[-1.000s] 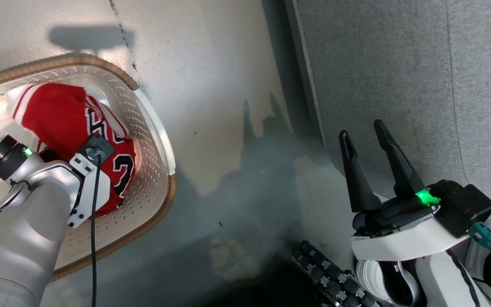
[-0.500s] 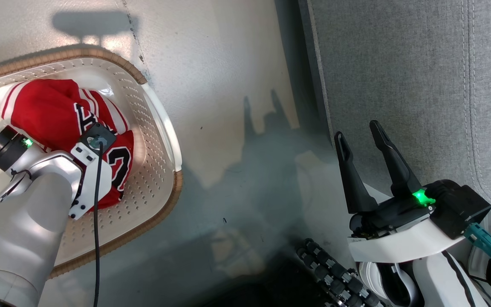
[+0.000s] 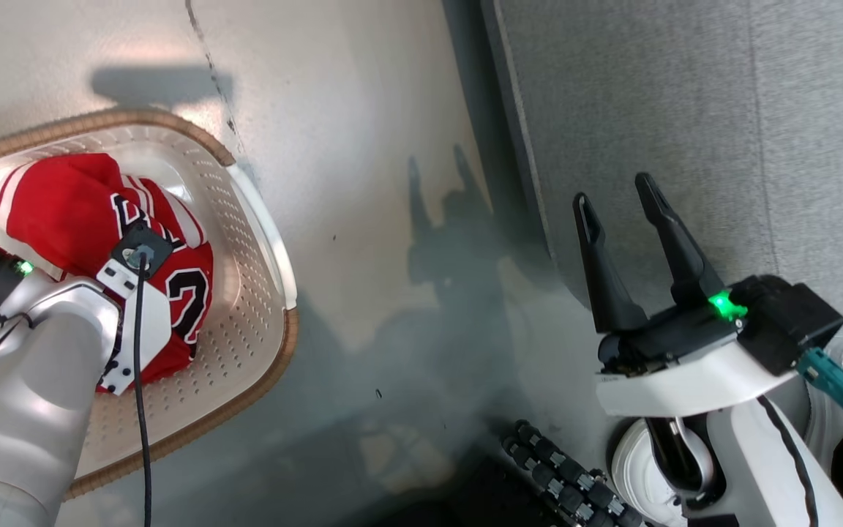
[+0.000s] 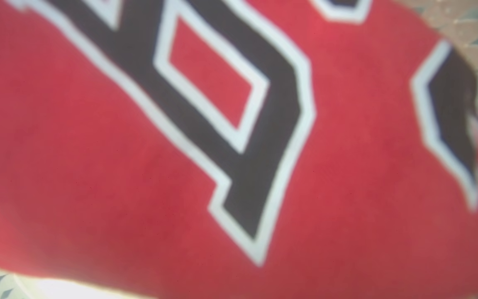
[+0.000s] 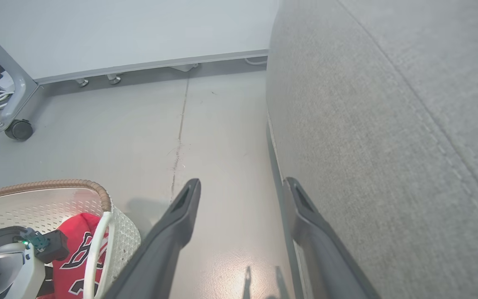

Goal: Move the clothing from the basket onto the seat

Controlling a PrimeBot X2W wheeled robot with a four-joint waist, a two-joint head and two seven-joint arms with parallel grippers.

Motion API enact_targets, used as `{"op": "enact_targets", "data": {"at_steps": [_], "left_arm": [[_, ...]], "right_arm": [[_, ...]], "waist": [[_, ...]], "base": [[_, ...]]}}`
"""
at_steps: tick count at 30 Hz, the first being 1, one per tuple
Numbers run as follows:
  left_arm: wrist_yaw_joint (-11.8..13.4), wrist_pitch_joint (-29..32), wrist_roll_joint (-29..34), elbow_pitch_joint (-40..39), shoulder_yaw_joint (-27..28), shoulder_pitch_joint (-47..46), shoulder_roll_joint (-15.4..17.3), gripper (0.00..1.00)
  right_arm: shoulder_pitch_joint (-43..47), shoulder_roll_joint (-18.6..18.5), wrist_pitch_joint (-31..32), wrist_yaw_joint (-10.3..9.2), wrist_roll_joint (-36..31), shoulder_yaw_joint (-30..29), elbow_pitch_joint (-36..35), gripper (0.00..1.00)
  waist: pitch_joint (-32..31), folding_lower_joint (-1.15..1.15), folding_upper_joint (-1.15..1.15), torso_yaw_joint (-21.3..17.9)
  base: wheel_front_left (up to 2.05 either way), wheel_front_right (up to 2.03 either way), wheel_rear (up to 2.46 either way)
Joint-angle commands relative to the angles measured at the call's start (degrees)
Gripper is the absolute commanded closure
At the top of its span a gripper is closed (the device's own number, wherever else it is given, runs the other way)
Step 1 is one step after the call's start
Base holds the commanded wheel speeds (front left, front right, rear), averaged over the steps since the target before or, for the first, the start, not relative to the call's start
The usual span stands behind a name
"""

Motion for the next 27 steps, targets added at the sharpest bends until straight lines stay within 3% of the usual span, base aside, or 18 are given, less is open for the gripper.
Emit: {"op": "enact_targets", "data": {"at_steps": [1, 8, 16, 27], "left_arm": [[-0.1, -0.6, -0.5, 0.0, 0.2, 0.2, 0.0, 1.00], [0.4, -3.7, -2.5, 0.0, 0.9, 1.5, -1.5, 1.00], [-0.2, -7.2, -4.5, 0.0, 0.9, 4.2, -6.4, 1.00], [-0.3, -13.1, -7.7, 0.0, 1.4, 9.7, -10.5, 1.00]], "right_arm": [[-1.1, -0.1, -0.1, -0.01, -0.1, -0.2, 0.5, 0.00], [-3.3, -0.2, -0.1, -0.01, -1.3, -0.6, 2.5, 0.00], [-2.2, -0.2, -0.1, -0.01, -5.0, -3.3, 5.0, 0.00], [0.9, -1.1, -0.1, -0.01, -8.1, -5.3, 7.3, 0.00]], "waist": [[-1.1, 0.00, 0.00, -0.2], [-5.0, 0.00, 0.00, 0.5], [-13.2, 0.00, 0.00, 5.5], [-24.4, 0.00, 0.00, 11.5]], "base": [[0.00, 0.00, 0.00], [0.00, 0.00, 0.00], [0.00, 0.00, 0.00], [0.00, 0.00, 0.00]]}}
